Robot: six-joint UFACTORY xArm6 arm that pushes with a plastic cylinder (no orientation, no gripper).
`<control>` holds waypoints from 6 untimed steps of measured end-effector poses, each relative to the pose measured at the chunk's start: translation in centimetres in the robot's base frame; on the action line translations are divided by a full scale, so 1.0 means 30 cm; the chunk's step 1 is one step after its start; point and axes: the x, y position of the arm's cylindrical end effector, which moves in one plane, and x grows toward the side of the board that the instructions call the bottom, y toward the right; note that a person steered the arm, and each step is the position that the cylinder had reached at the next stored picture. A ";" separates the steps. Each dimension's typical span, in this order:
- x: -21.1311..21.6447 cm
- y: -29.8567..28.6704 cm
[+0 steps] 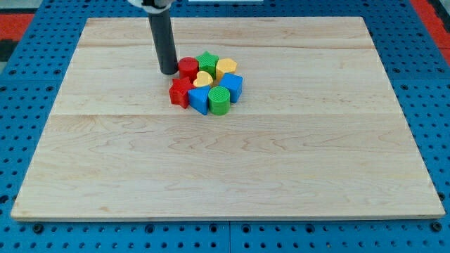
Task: Move the group of blocks down a bit
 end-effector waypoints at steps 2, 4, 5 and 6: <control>-0.111 0.139; -0.100 0.325; -0.032 0.319; 0.064 0.250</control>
